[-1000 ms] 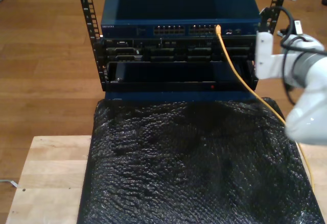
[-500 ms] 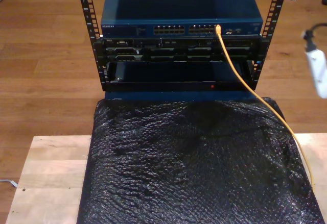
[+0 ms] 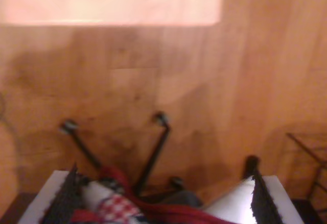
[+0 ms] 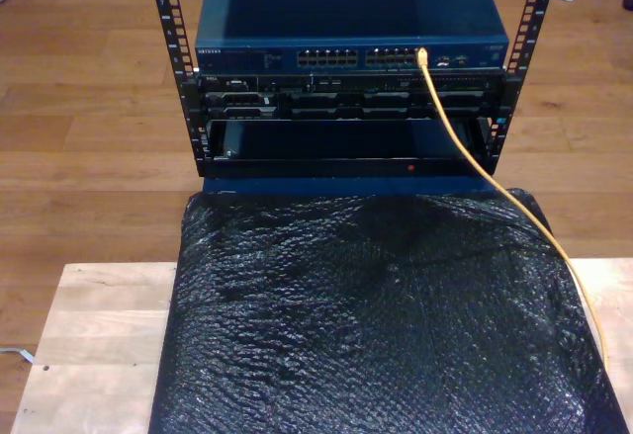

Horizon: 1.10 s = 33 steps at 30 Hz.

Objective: Grab the cable and plug it in

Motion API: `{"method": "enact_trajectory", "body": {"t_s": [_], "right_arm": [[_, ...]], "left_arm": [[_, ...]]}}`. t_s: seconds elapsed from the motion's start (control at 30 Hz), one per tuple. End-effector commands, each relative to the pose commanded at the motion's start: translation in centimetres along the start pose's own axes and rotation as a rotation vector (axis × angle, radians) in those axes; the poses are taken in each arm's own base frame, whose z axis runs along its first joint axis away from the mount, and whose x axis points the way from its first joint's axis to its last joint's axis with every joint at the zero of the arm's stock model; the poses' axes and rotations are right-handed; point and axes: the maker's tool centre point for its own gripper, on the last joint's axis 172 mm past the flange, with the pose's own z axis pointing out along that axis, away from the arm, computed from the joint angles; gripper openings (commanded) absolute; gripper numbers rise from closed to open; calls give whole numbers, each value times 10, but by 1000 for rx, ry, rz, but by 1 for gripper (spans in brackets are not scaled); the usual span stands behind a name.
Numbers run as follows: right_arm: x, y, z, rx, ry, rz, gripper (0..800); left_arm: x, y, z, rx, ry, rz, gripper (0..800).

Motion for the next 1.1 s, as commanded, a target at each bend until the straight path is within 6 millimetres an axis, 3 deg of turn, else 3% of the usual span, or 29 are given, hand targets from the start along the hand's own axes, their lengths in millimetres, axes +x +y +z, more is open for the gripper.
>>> {"method": "enact_trajectory", "body": {"t_s": [0.17,0.43,0.7,0.9,1.1], "right_arm": [[0,-55,-5,90,73,11,798],[-2,-119,-20,151,131,48,798],[2,-182,-21,174,162,58,798],[15,-225,-17,172,158,52,798],[38,-255,-8,175,182,52,798]], "left_arm": [[0,0,0,0,2,0,800],[0,0,0,0,0,0,800],[0,0,0,0,0,0,800],[0,0,0,0,0,0,800],[0,0,0,0,2,0,800]]}}
